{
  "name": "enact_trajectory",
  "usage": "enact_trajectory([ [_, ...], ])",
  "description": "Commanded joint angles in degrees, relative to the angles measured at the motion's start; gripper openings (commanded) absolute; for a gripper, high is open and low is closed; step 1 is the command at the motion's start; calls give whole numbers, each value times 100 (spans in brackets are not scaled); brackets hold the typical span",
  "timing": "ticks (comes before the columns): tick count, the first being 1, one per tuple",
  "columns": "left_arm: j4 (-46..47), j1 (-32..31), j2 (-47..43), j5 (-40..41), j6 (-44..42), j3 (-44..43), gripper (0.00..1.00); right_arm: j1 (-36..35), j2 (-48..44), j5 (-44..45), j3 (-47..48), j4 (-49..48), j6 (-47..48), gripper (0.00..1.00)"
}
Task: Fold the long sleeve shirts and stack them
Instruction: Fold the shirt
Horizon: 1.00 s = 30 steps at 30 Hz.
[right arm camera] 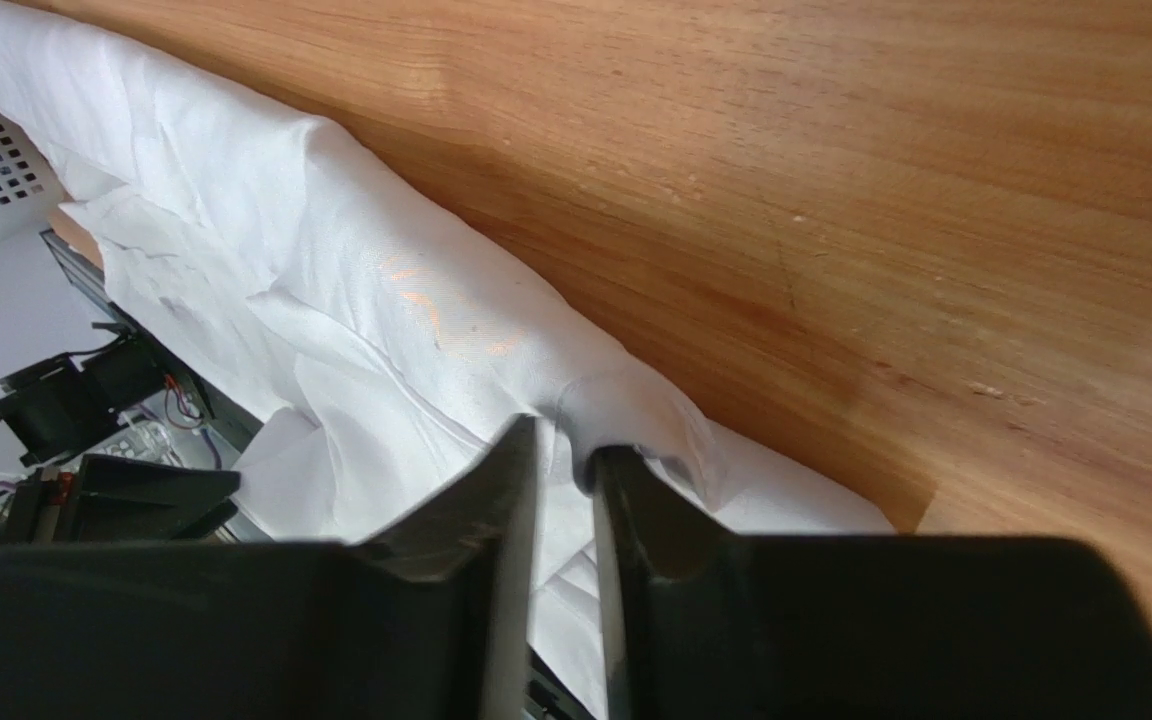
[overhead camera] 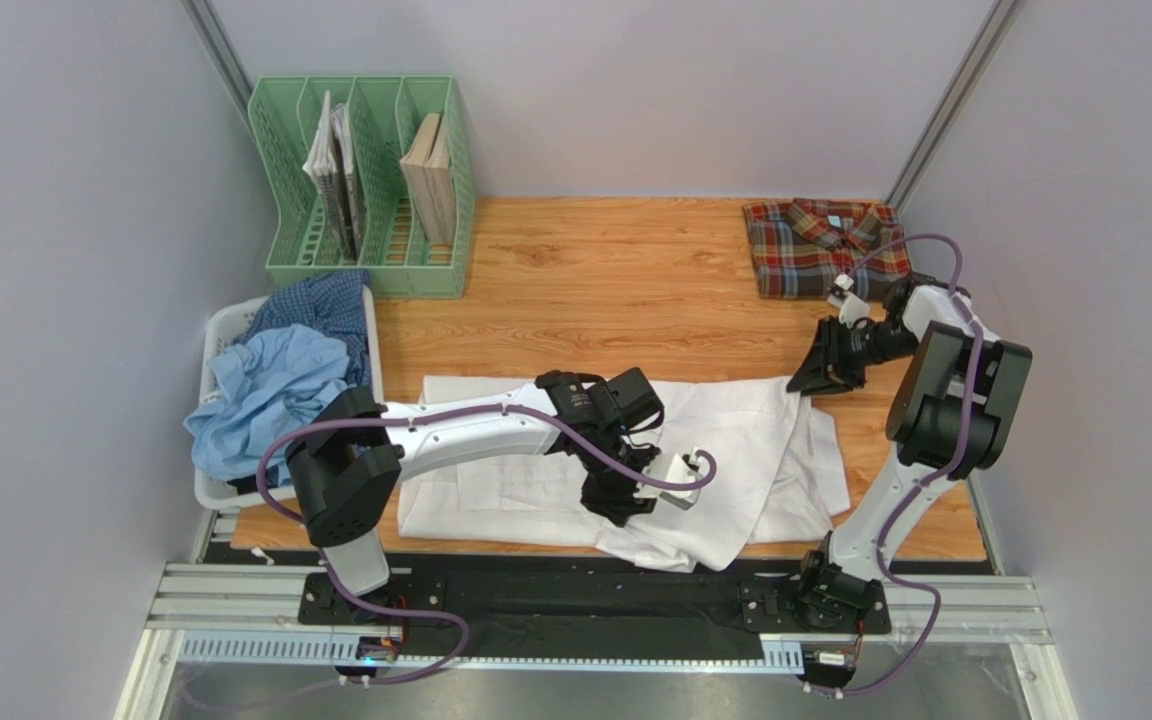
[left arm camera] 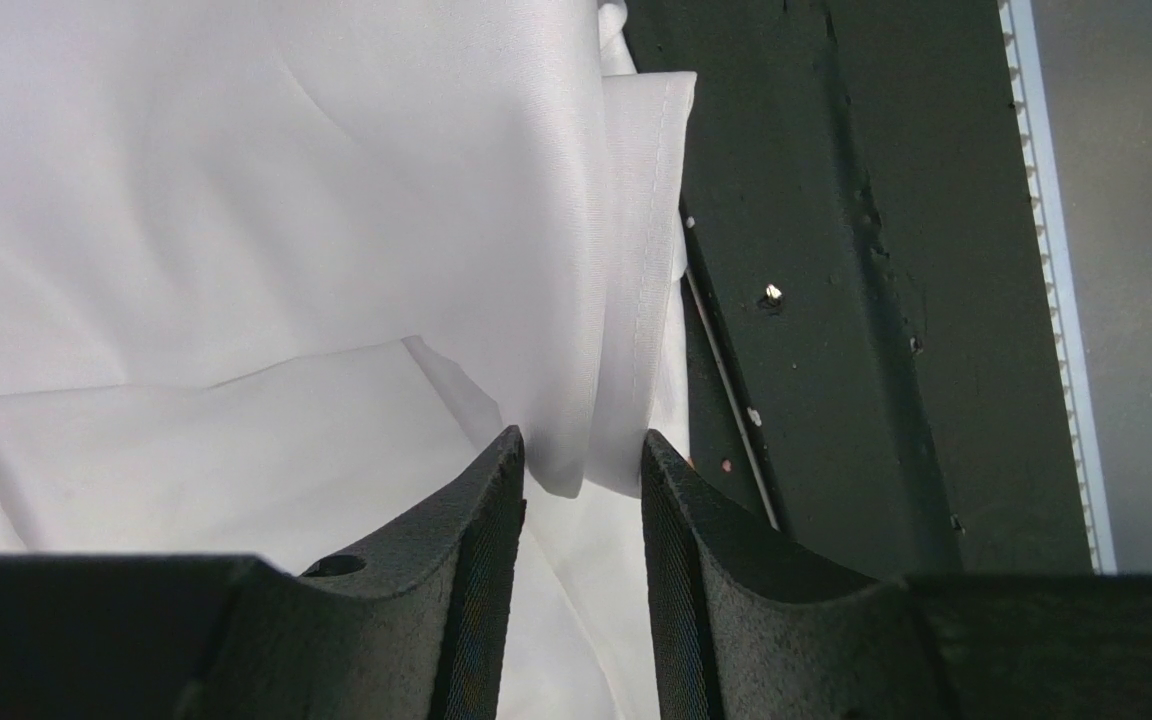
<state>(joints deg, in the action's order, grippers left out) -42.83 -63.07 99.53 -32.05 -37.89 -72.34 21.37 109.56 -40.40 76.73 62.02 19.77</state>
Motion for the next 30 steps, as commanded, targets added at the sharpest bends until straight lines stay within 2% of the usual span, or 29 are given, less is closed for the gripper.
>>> enact_trajectory([
  [1,178,-13,-223,-30,-87,88,41,174,31,-20,62,-129,-219,30],
  [5,249,-13,-372,50,0,246,42,193,-373,-195,-280,117,9,47],
  [9,293,-13,-513,59,106,369,43,175,-681,-345,-545,179,45,53],
  [13,301,-13,-618,59,141,431,45,122,-524,-258,-650,39,1,53],
  [16,284,-13,-697,85,141,492,46,105,-418,-249,-686,-207,-165,46],
  [19,363,101,-707,234,395,493,47,105,-277,-126,-554,-523,-315,26],
  [20,398,224,-698,243,483,440,46,105,-216,22,-510,-646,-403,12],
  [22,468,768,-636,252,730,326,45,122,-189,129,-405,-717,-447,0],
  [26,416,1901,-399,357,1046,-157,42,113,-286,313,-448,-1033,-623,0],
  [30,171,2867,-198,743,810,-141,41,140,-347,559,-501,-1315,-834,0],
])
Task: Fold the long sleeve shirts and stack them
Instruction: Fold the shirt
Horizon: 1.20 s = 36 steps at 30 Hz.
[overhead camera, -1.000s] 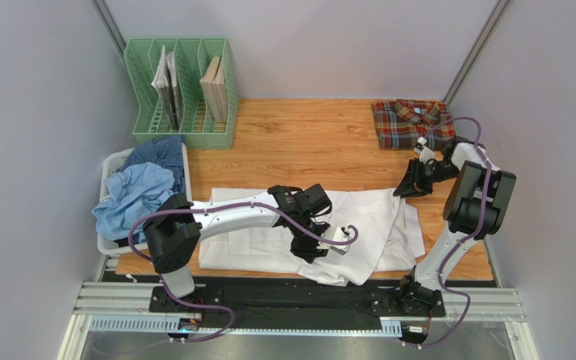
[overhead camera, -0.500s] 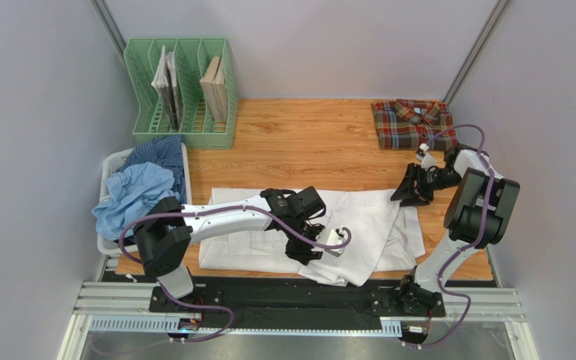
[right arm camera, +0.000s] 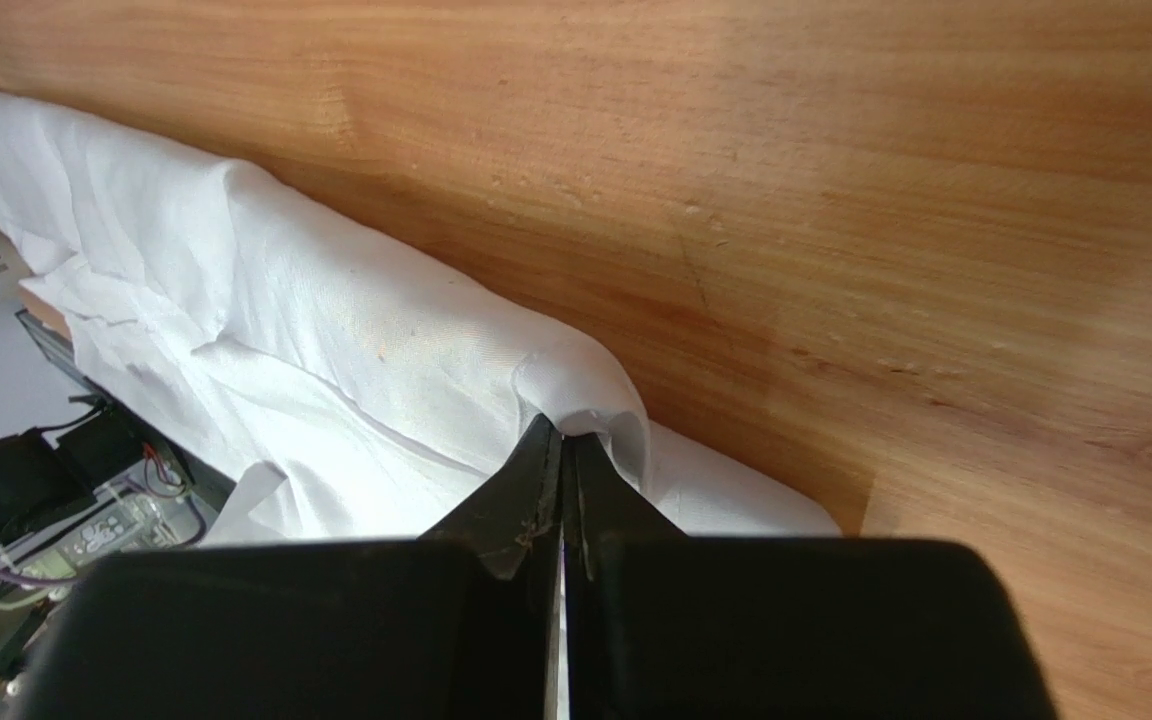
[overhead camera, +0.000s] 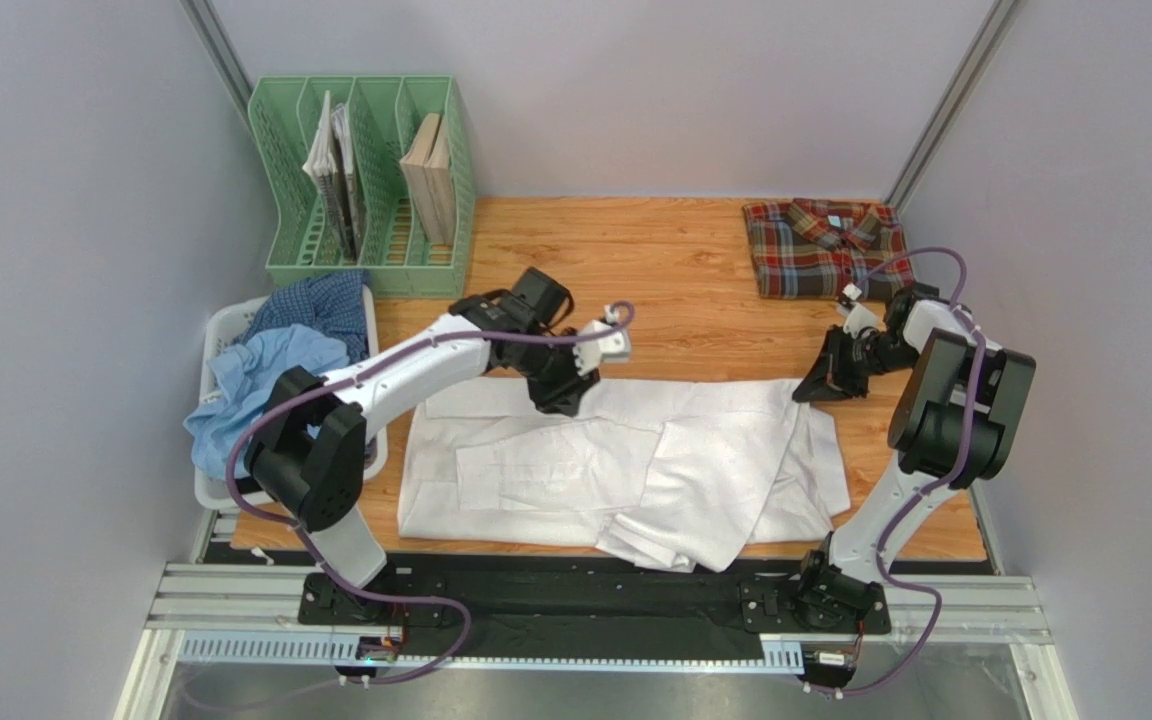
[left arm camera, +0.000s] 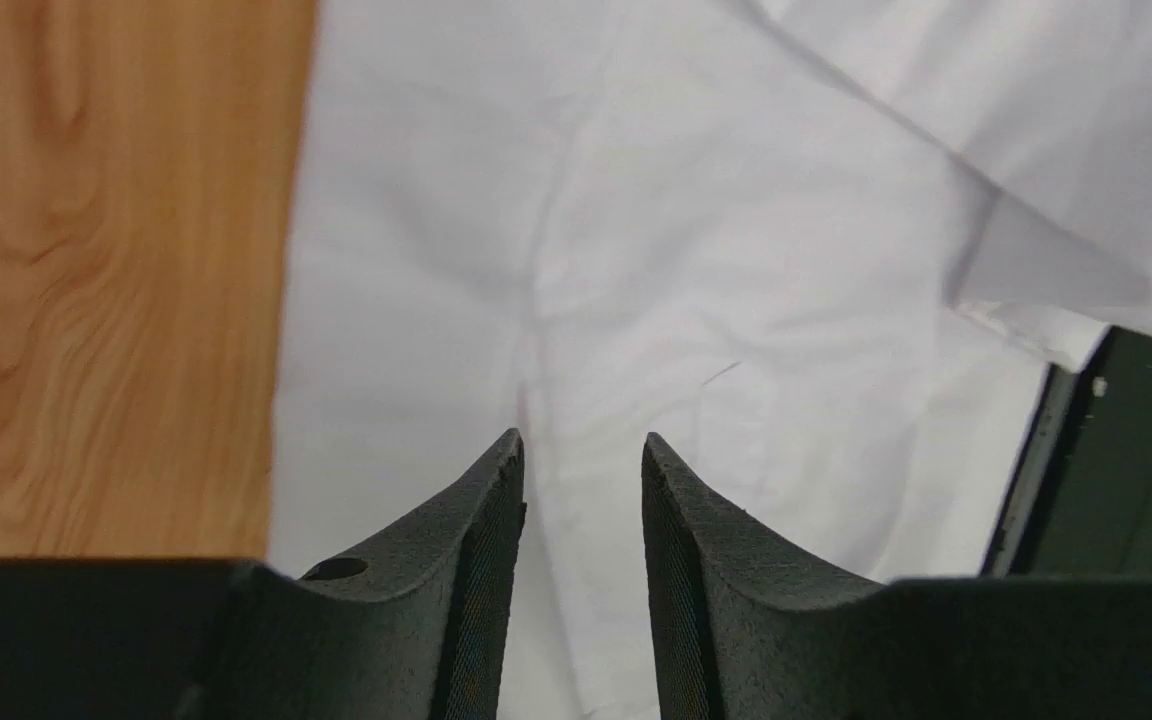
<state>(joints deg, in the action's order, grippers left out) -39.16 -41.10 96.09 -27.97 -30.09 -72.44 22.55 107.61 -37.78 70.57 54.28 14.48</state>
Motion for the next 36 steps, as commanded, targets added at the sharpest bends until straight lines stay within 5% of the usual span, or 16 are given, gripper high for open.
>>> enact_trajectory([
  [1,-267,795,207,431,-49,-130,41,13,-135,350,98,-576,-314,0],
  [10,-321,1965,963,1890,-533,82,38,22,93,736,36,-664,-314,0],
  [16,-698,2510,1631,2278,-568,-664,38,22,313,956,185,-726,-428,0],
  [19,-830,2555,1449,1736,-726,-728,39,13,357,756,308,-517,-411,0],
  [21,-892,2493,659,472,-945,-535,43,13,217,588,318,-358,-288,0],
  [24,-971,1819,-834,-507,-1560,220,46,13,-108,395,247,-182,-165,0],
  [28,-892,-461,-2652,-131,-1764,1440,46,4,-354,350,282,222,37,1],
  [34,521,-3223,-3063,1353,-1298,2628,48,-5,-724,149,195,679,431,3],
  [36,1259,-3614,-2861,2022,-1429,2831,48,-22,-759,104,203,820,547,4],
])
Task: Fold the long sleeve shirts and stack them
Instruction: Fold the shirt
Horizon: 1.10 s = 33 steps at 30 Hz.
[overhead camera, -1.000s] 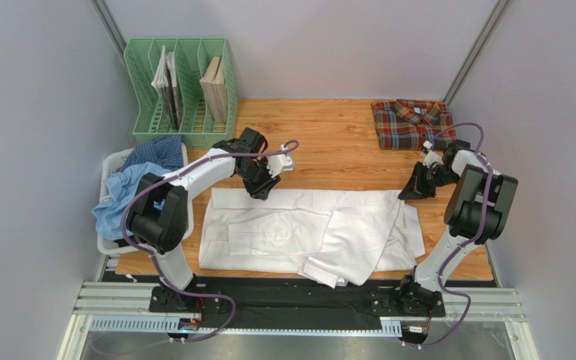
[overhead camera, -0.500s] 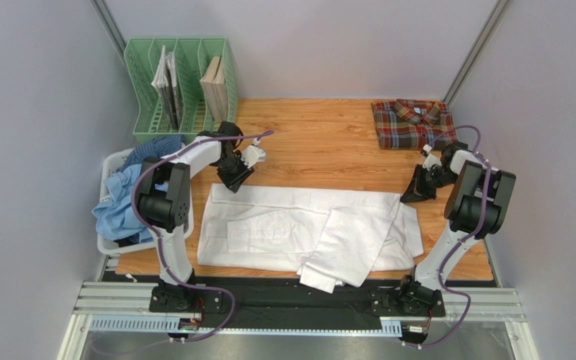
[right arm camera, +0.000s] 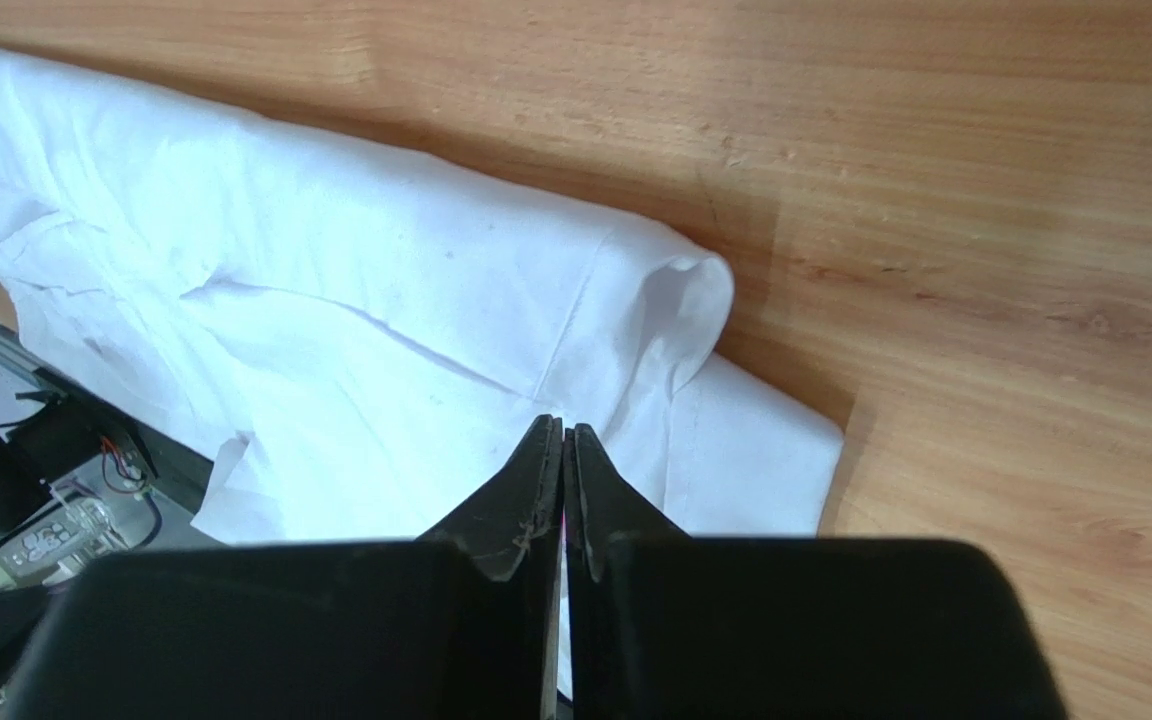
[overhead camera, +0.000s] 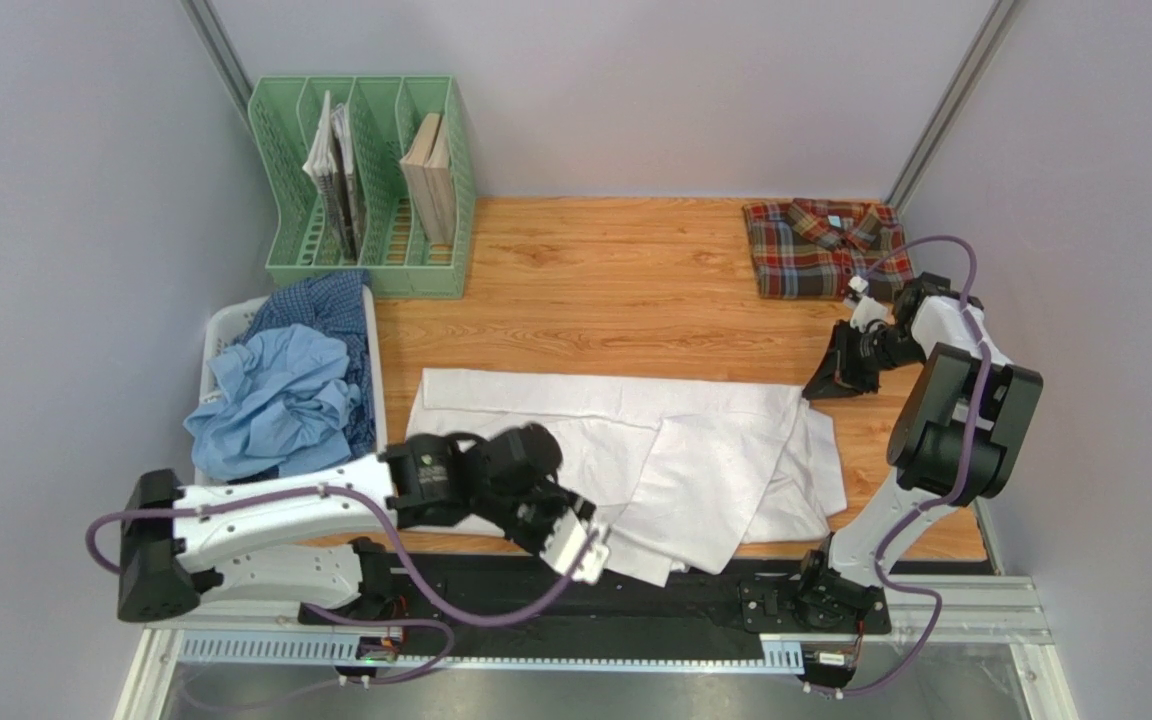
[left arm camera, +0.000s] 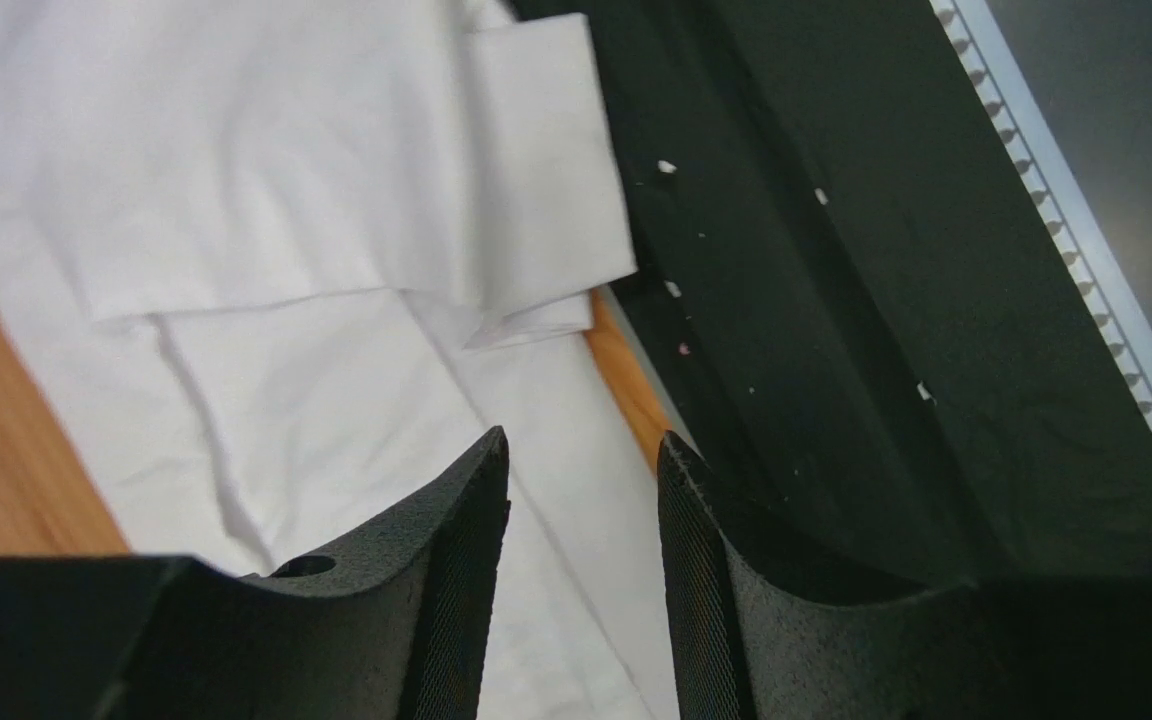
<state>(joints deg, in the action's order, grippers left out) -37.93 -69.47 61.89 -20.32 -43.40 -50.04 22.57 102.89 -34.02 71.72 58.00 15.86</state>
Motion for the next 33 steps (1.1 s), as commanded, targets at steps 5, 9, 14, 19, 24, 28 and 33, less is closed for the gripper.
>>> enact_trajectory([
  [5,2350,-1542,1386,1899,-661,803,48,-42,-524,-131,35,801,778,6],
  [9,2905,-1719,1879,2014,-977,856,48,-94,-779,-17,-53,845,945,6],
  [14,3160,-1771,2345,2164,-1083,821,49,-165,-832,-52,-80,871,1007,6],
  [19,3169,-1815,2582,2119,-1153,812,51,-165,-666,-192,-80,871,981,6],
  [24,3196,-1815,2723,2155,-953,707,48,-174,-647,-272,-97,871,998,6],
  [28,2889,-1815,2478,1962,-618,461,12,-209,-709,-254,-167,845,1051,6],
  [33,2326,-1807,2127,1733,-38,83,0,-279,-761,-254,-168,836,1033,6],
])
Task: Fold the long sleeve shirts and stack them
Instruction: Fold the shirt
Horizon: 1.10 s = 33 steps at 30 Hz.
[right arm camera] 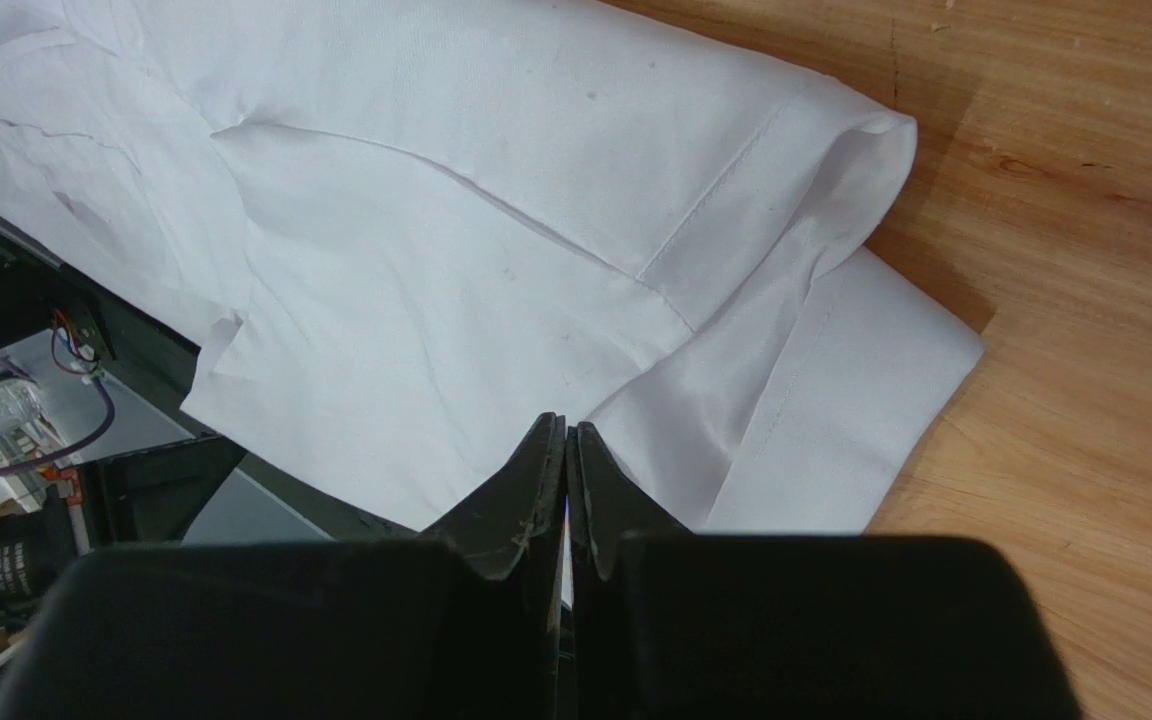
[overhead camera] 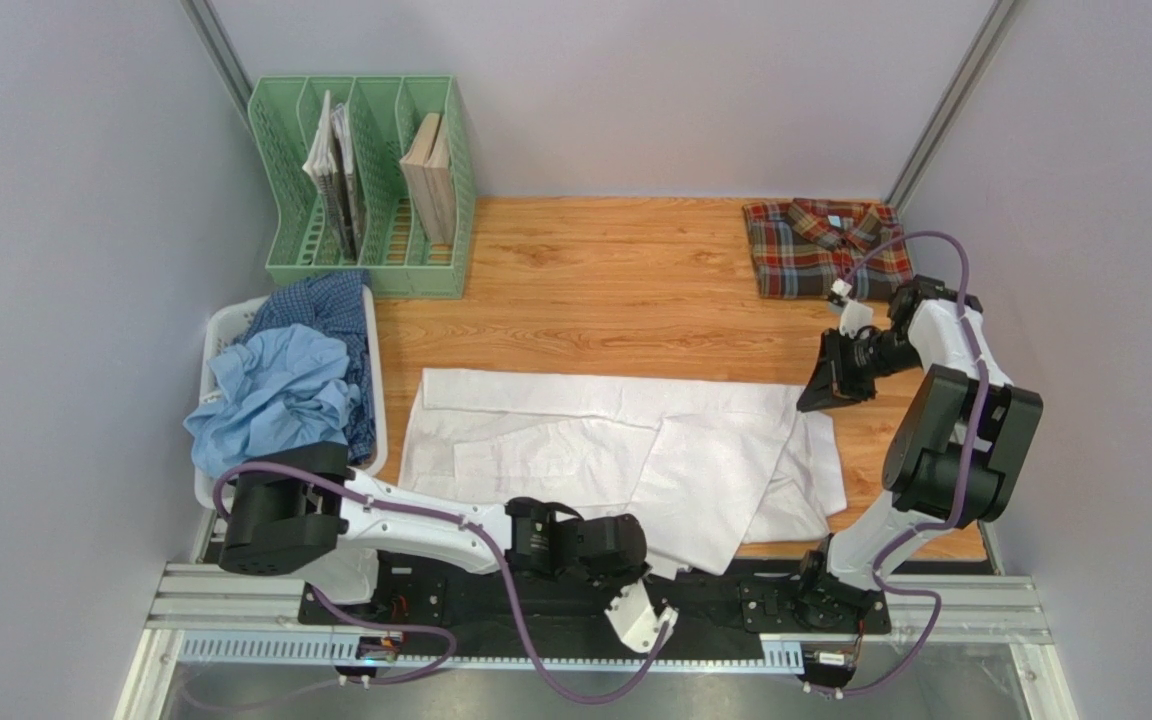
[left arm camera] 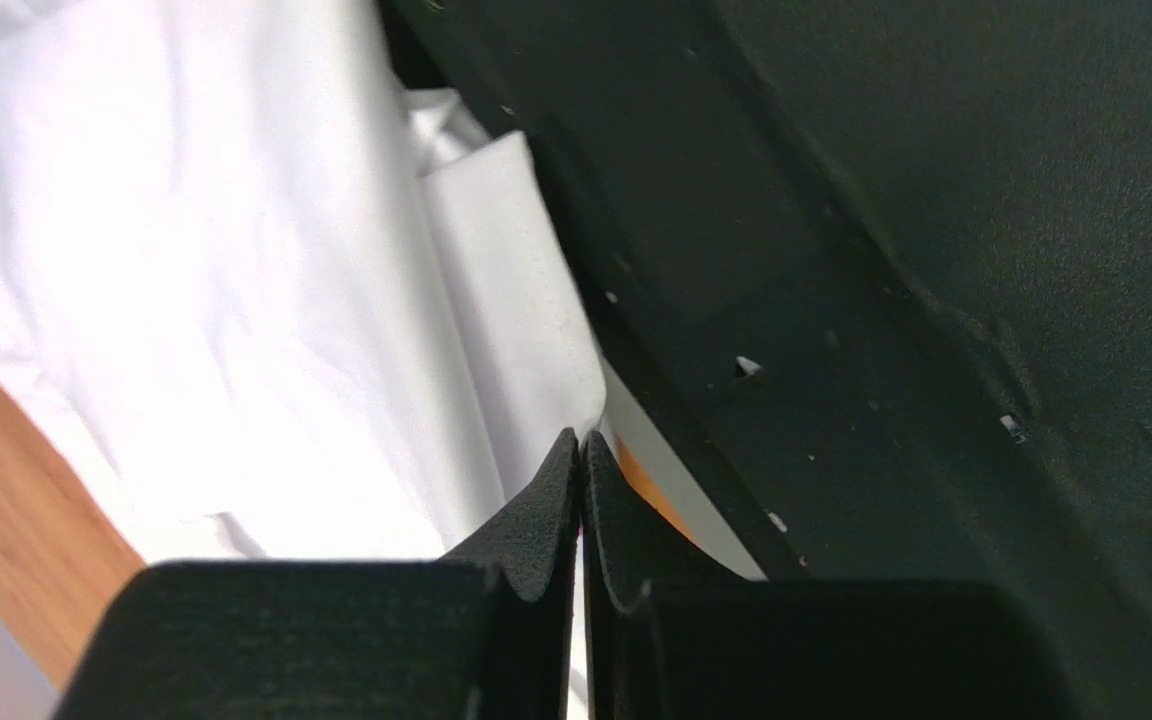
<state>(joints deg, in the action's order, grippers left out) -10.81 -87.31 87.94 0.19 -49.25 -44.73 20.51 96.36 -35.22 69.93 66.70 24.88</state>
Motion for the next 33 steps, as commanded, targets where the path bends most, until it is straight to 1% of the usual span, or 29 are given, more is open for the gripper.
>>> enact_trajectory([
  [1,-587,-23,-689,-413,731,-501,0,-91,-126,-143,3,-43,131,6],
  [4,-1114,38,-1076,-887,1153,-835,0,-179,-205,-125,29,-69,140,6],
  [5,-1282,108,-1156,-1315,1294,-957,0,-240,-222,-134,38,-69,148,6],
  [7,-1511,398,-1322,-1599,1610,-1291,0,-302,-240,-178,108,-87,122,7],
  [8,-1616,538,-1332,-1975,1995,-1432,0,-363,-240,-204,135,-87,113,7],
  [9,-1791,922,-1315,-2187,2207,-1755,0,-399,-240,-248,161,-95,87,7],
  [10,-1845,1152,-1289,-2590,2479,-1924,0,-434,-223,-257,213,-95,78,7],
  [11,-1872,1398,-1253,-2794,3004,-2082,0,-521,-214,-248,249,-95,78,7],
  [12,-1864,1949,-1175,-2970,3340,-2362,0,-565,-205,-257,275,-113,69,7],
  [14,-1829,2532,-1060,-3488,3921,-2592,0,-732,-179,-231,319,-139,34,8],
  [15,-1767,3065,-947,-3664,4472,-2715,0,-785,-170,-222,319,-165,34,9],
  [16,-1749,3279,-911,-3849,4634,-2743,0,-847,-170,-213,328,-192,17,10],
  [17,-1714,3456,-884,-3885,4783,-2743,0,-969,-152,-213,319,-201,8,10],
  [18,-1575,3779,-858,-3947,5028,-2647,0,-1031,-135,-187,311,-236,-1,11],
  [20,-1425,4071,-840,-4017,5381,-2489,0,-1198,-117,-152,267,-288,-10,12],
  [21,-1337,4325,-849,-4018,5530,-2314,0,-1251,-91,-82,206,-358,-10,12],
  [22,-1293,4449,-866,-3991,5863,-2208,0,-1304,-73,-29,162,-394,-10,12],
  [23,-1257,4564,-901,-3896,6040,-2102,0,-1383,-47,50,126,-438,-10,12],
  [24,-1179,4817,-1006,-3781,6250,-1840,0,-1409,23,181,48,-534,-10,12],
  [26,-1178,5126,-1138,-3491,6830,-1445,0,-1436,137,270,3,-587,34,12],
  [27,-1248,5449,-1235,-3412,6989,-1338,0,-1445,251,366,-14,-614,51,11],
  [29,-1336,5784,-1323,-3219,7210,-1092,0,-1436,357,463,-41,-666,104,11],
  [31,-1406,5944,-1472,-2956,7307,-933,0,-1445,454,595,-120,-763,113,11],
  [33,-1345,6120,-1613,-2875,7456,-678,0,-1445,507,700,-138,-807,148,11],
])
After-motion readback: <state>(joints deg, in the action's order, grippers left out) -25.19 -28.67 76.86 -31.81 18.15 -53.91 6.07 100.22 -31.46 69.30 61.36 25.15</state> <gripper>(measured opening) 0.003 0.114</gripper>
